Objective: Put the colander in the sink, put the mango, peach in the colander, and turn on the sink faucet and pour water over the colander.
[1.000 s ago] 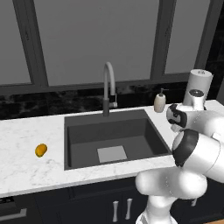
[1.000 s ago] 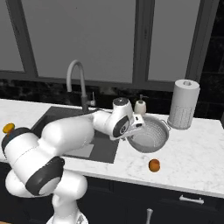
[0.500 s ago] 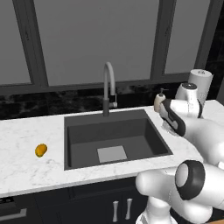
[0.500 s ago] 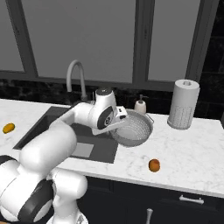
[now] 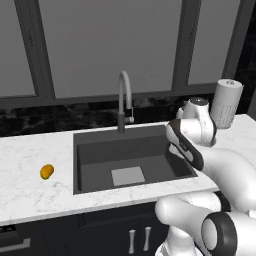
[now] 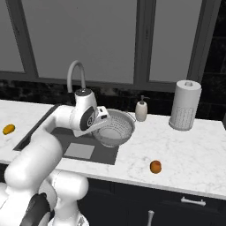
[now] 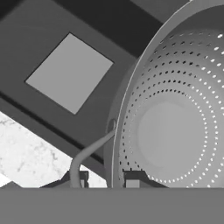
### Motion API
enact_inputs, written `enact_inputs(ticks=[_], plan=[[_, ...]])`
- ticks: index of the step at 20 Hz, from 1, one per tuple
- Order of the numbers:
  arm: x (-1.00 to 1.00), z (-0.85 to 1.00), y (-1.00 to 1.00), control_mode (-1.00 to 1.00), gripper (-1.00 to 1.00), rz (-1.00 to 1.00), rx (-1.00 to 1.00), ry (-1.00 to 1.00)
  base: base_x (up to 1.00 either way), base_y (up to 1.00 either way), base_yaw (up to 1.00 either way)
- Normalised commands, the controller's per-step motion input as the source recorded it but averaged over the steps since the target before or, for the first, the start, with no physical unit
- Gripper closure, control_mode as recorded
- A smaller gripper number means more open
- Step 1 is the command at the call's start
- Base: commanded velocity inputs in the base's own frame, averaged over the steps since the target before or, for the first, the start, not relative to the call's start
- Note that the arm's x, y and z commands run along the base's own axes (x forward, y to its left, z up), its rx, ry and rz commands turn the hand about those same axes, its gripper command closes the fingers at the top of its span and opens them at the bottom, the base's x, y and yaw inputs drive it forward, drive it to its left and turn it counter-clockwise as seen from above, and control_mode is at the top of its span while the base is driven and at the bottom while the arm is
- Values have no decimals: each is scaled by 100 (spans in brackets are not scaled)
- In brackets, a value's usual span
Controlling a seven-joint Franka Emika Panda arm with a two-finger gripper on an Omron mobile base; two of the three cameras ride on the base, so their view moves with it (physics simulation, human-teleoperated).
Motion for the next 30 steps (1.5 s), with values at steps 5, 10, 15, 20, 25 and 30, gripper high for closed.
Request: enact_inputs(ticks=[5,10,15,20,25,30], plan=[[6,0,84,-100,100,0,-7,0,0,0,0],[9,-17,83,-100,100,-6,-12,4,0,0,0],[23,-16,82,-100,100,-16,-13,0,0,0,0],[32,-17,74,-100,100,-16,-12,1,0,0,0],[37,-20,59,-100,100,-17,-5,1,0,0,0],[34,-18,42,-100,100,-16,0,1,0,0,0]])
